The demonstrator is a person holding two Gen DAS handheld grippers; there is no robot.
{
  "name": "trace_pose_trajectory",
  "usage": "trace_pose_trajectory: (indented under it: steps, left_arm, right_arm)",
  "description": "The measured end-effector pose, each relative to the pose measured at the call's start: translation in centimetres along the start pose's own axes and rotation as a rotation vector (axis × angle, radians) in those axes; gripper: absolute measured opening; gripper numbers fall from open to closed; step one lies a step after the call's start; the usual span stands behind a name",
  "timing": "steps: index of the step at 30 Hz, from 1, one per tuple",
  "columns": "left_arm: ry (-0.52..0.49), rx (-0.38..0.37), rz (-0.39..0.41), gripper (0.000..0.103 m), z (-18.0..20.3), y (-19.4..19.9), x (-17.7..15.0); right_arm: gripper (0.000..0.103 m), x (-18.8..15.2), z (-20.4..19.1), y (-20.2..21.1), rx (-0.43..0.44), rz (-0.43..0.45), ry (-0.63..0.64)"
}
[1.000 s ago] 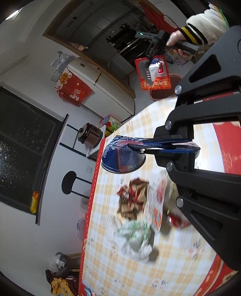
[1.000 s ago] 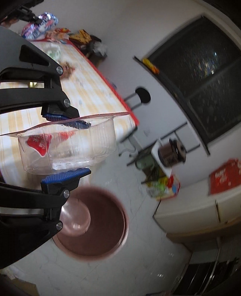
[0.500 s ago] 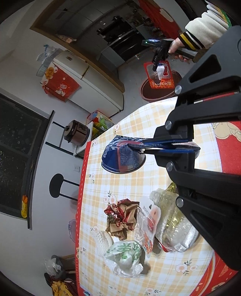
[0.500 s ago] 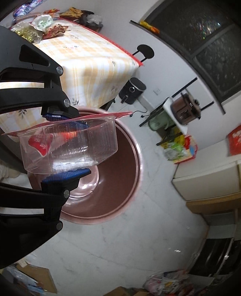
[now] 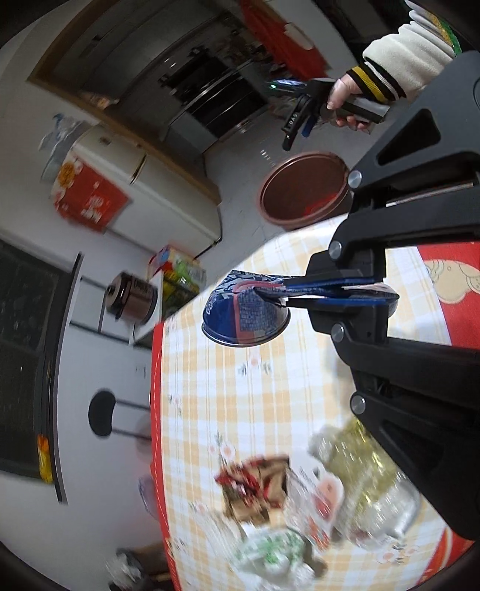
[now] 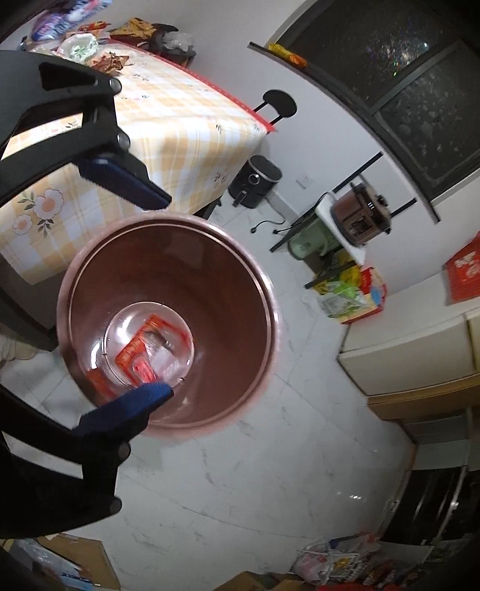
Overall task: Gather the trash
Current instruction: 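Open the right tool over the brown bin to drop the tray while the left tool drops the wrapper, then bring both open tools back over the table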
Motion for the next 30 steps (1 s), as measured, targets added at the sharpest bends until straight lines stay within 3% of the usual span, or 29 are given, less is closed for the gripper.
trace_pose_trajectory:
  steps: [8, 19, 20, 22, 25, 27, 30]
  left_arm:
    - [-0.089, -0.161, -0.093, 0.009, 7.8, -6.8, -0.6]
    - [-0.192, -0.395, -0.240, 0.009, 21.6, -17.7, -2.5]
    - [-0.203, -0.415, -0.240, 0.014, 22.8, -18.4, -2.5]
    - [-0.251, -0.436, -0.206, 0.051, 25.4, -19.3, -1.9]
    - [-0.300, -0.477, -0.125, 0.075, 28.0, -18.6, -0.4]
    - [-0.316, -0.479, -0.081, 0.086, 28.4, -17.7, 0.6]
    - [-0.313, -0.480, -0.035, 0.089, 27.6, -16.1, 1.5]
  right_arm:
    - [0.098, 0.4, 1.8, 4.9, 0.022, 0.061, 0.026]
    - [0.098, 0.4, 7.1, 10.7, -0.033, 0.136, -0.046]
    - [0.098, 0.4, 7.5, 11.0, -0.038, 0.141, -0.050]
    - [0.098, 0.5, 8.0, 11.7, -0.049, 0.153, -0.054]
    - [0.098, 0.8, 8.1, 12.7, -0.051, 0.180, -0.057]
    - [0.098, 1.0, 7.8, 13.1, -0.048, 0.195, -0.055]
    - [0.098, 1.4, 6.9, 13.7, -0.032, 0.221, -0.044]
Point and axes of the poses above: each gripper's, at about its wrist camera, not at the fingertips, and y roughly against the way its jaws point, z to its right, x to its top, the point moved 6 cm from there along -y, roughly the way its jaws point, and after that the axes turned 13 degrees about z, right-handed, at the moved point
